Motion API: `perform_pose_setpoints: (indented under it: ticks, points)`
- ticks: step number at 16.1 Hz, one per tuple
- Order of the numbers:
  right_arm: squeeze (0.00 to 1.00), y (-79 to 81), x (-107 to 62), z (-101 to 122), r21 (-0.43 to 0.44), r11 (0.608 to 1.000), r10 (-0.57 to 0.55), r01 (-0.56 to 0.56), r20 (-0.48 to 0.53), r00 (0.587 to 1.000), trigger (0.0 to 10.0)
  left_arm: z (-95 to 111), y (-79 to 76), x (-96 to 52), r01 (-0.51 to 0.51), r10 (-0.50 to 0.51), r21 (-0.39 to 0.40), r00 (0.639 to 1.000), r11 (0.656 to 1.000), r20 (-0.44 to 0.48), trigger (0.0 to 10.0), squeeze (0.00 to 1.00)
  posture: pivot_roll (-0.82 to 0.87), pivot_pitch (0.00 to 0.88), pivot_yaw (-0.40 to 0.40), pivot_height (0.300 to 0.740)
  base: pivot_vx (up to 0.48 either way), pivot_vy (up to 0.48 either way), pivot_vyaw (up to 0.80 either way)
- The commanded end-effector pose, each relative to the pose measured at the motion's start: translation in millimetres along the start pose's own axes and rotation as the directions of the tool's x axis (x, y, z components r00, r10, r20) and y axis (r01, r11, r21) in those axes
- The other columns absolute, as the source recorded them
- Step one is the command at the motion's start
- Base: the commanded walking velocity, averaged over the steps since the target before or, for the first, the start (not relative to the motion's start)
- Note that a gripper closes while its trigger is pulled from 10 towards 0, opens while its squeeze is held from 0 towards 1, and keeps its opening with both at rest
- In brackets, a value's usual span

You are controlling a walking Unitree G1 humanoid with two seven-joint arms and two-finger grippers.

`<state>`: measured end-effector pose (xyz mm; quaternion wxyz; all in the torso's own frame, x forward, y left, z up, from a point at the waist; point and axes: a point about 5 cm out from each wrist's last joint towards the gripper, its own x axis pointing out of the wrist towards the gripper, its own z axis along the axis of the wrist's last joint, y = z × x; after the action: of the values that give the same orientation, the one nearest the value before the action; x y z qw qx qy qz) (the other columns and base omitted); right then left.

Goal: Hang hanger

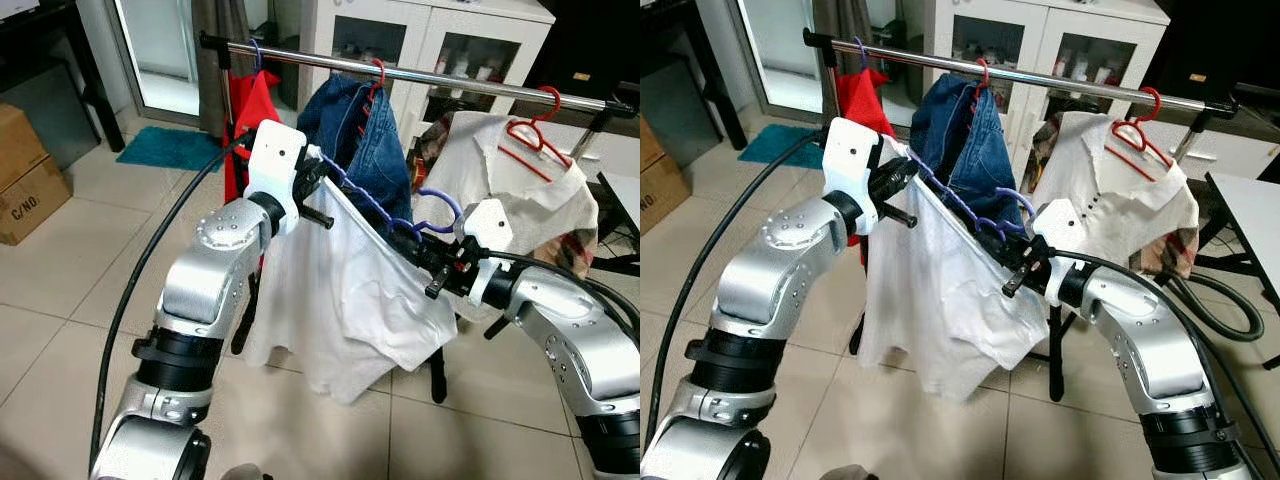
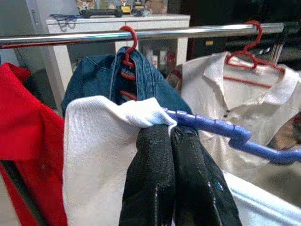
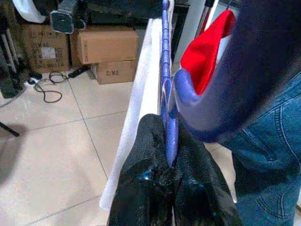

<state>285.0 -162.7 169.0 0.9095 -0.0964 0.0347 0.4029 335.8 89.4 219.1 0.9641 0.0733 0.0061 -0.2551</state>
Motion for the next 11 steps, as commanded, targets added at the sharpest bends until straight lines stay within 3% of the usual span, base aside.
perform_pose_setpoints:
  ticks: [1, 2, 3, 4, 6, 7, 8, 9, 11]
  points:
    - [0.00, -5.4, -9.3, -25.0, 0.039, 0.998, -0.043, 0.049, -0.136, 0.990, 10.0, 31.9, 3.0, -1.6, -0.014, 0.002, 0.105, 0.994, 0.994, 0.112, 0.0, 0.00, 0.08, 0.000, -0.051, 0.740, 0.000, 0.000, 0.00]
    - [0.00, -8.6, -9.6, -18.8, 0.080, 0.994, -0.069, 0.076, -0.087, 0.994, 10.0, 18.6, 0.2, -2.2, 0.017, -0.026, 0.283, 0.999, 0.959, 0.029, 0.0, 0.00, 0.08, 0.000, -0.053, 0.740, 0.000, 0.000, 0.00]
    - [0.00, -8.5, -7.7, -9.1, 0.125, 0.989, -0.075, 0.077, -0.021, 0.997, 10.0, 4.7, -0.3, -1.9, 0.014, -0.007, 0.367, 1.000, 0.930, -0.020, 0.0, 0.00, 0.08, 0.000, -0.053, 0.740, 0.000, 0.000, 0.00]
    - [0.00, -7.4, -4.7, 4.1, 0.192, 0.979, -0.081, 0.068, 0.063, 0.995, 10.0, -8.2, -1.3, -2.0, 0.006, 0.019, 0.479, 0.999, 0.878, -0.048, 0.0, 0.00, 0.08, 0.000, -0.052, 0.740, 0.000, 0.000, 0.00]
    - [0.00, -5.3, -2.4, 12.8, 0.230, 0.972, -0.073, 0.048, 0.100, 0.992, 10.0, -10.9, -1.4, -1.6, -0.090, 0.096, 0.505, 0.995, 0.858, 0.014, 0.0, 0.00, 0.07, 0.002, -0.054, 0.740, 0.000, 0.000, 0.00]
    - [0.00, -4.8, -1.6, 11.0, 0.236, 0.970, -0.068, 0.049, 0.075, 0.995, 10.0, -9.6, -4.7, -1.7, -0.091, 0.083, 0.522, 0.996, 0.848, 0.038, 0.0, 0.00, 0.07, 0.002, -0.054, 0.740, 0.000, 0.000, 0.00]
    - [0.00, -0.2, 0.7, 3.1, 0.218, 0.975, -0.037, 0.042, -0.027, 0.999, 10.0, -6.9, -14.1, -3.3, -0.083, 0.041, 0.527, 0.995, 0.846, 0.090, 0.0, 0.00, 0.07, 0.005, -0.063, 0.740, 0.000, 0.000, 0.00]
    - [0.00, 1.2, 1.0, 1.6, 0.212, 0.977, -0.028, 0.037, -0.047, 0.999, 10.0, -6.5, -15.3, -3.6, -0.084, 0.039, 0.515, 0.994, 0.853, 0.097, 0.0, 0.00, 0.07, 0.005, -0.063, 0.740, 0.000, 0.000, 0.00]
    - [0.00, 2.1, -0.2, -5.7, 0.182, 0.982, -0.024, 0.045, -0.116, 0.993, 10.0, 7.1, -14.8, -6.1, -0.141, 0.066, 0.389, 0.978, 0.910, 0.200, 0.0, 0.00, 0.07, 0.005, -0.065, 0.740, 0.000, 0.000, 0.00]
